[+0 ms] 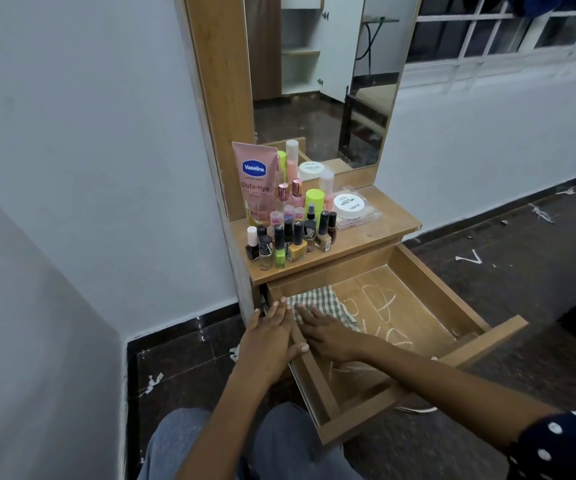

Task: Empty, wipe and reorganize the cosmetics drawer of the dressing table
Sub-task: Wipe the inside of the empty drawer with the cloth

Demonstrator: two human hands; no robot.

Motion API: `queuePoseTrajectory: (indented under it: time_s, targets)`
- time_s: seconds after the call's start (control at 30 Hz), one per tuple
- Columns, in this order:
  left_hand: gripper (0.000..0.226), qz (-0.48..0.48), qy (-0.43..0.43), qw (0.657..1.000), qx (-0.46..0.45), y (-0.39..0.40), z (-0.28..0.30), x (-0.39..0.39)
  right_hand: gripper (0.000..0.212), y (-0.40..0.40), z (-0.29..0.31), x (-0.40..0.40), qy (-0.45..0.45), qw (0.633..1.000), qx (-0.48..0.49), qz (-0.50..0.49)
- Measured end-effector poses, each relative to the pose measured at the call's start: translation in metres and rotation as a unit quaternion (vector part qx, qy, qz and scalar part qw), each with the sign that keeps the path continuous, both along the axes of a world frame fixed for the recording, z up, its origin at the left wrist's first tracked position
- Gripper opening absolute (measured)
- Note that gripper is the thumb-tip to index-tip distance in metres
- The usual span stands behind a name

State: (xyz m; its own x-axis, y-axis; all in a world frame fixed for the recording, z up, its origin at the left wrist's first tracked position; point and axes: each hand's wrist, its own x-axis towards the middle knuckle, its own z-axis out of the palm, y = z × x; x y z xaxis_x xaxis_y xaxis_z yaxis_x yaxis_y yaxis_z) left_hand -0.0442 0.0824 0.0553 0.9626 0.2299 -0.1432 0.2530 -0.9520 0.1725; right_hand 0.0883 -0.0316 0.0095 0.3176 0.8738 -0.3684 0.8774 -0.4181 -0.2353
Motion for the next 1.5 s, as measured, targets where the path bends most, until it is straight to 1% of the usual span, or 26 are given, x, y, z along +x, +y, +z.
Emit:
queuePoseTrajectory:
  time_s: [0.1, 0.2, 0.27, 0.37, 0.43, 0.53, 0.6, 0.73, 0.87, 0.97, 1.1, 1.27, 1.3, 1.33, 1.4, 1.47, 1.5]
  targets:
    - [0.075, 0.004, 0.0, 1.0, -0.002, 0.0, 0.0, -0.001, 0.055, -0.012, -0.002, 0.009, -0.036, 0.999, -0.002, 0.006]
    - [0.077, 0.008, 0.002, 1.0, -0.009, -0.001, -0.002, -0.001, 0.055, -0.032, 0.007, 0.039, -0.061, 0.996, -0.029, -0.061]
    - [0.077, 0.01, -0.001, 1.0, -0.014, -0.001, -0.002, -0.001, 0.054, -0.042, 0.013, 0.055, -0.053, 0.992, -0.039, -0.108]
    - [0.078, 0.01, 0.001, 1.0, -0.014, -0.001, -0.002, -0.001, 0.056, -0.043, 0.013, 0.054, -0.009, 0.99, -0.034, -0.134]
    - [0.077, 0.011, 0.008, 1.0, -0.014, -0.002, -0.002, -0.001, 0.059, -0.035, 0.009, 0.04, 0.001, 0.994, -0.026, -0.105]
    - [0.076, 0.008, 0.015, 1.0, -0.008, -0.002, 0.0, 0.0, 0.058, -0.016, 0.003, 0.014, 0.012, 1.0, -0.006, -0.027]
    - [0.076, 0.007, 0.019, 1.0, -0.004, -0.003, 0.003, 0.0, 0.058, -0.002, -0.001, 0.004, 0.018, 1.0, 0.011, -0.008]
    - [0.076, 0.005, 0.026, 1.0, -0.001, -0.002, 0.006, 0.001, 0.057, 0.002, -0.002, 0.006, -0.038, 0.997, 0.065, 0.007]
    - [0.076, 0.009, 0.025, 1.0, -0.002, -0.004, 0.006, 0.0, 0.053, -0.004, -0.003, 0.021, -0.076, 0.995, 0.065, 0.016]
    - [0.077, 0.011, 0.028, 1.0, -0.003, -0.003, 0.005, 0.0, 0.052, -0.02, -0.002, 0.043, -0.072, 0.995, 0.063, -0.033]
    - [0.078, 0.012, 0.025, 1.0, -0.004, -0.004, 0.005, 0.0, 0.052, -0.049, 0.0, 0.073, -0.06, 0.984, 0.05, -0.157]
    - [0.077, 0.012, 0.026, 1.0, -0.002, -0.005, 0.006, 0.0, 0.058, -0.032, -0.003, 0.058, -0.024, 0.96, -0.013, -0.279]
    - [0.077, 0.012, 0.026, 1.0, -0.003, -0.005, 0.006, 0.0, 0.06, -0.028, -0.003, 0.052, -0.018, 0.959, -0.022, -0.283]
    - [0.077, 0.011, 0.028, 1.0, -0.003, -0.005, 0.007, 0.0, 0.062, -0.025, -0.004, 0.045, -0.018, 0.965, -0.03, -0.259]
    - [0.076, 0.007, 0.033, 0.999, 0.004, -0.004, 0.008, 0.0, 0.066, -0.02, -0.008, 0.027, -0.041, 0.987, -0.044, -0.152]
    - [0.075, 0.006, 0.038, 0.999, 0.013, -0.004, 0.01, 0.001, 0.063, -0.016, -0.013, 0.012, -0.052, 0.997, -0.035, -0.048]
    - [0.075, 0.006, 0.04, 0.999, 0.019, -0.004, 0.011, 0.002, 0.061, -0.015, -0.016, 0.01, -0.051, 0.998, -0.023, -0.018]
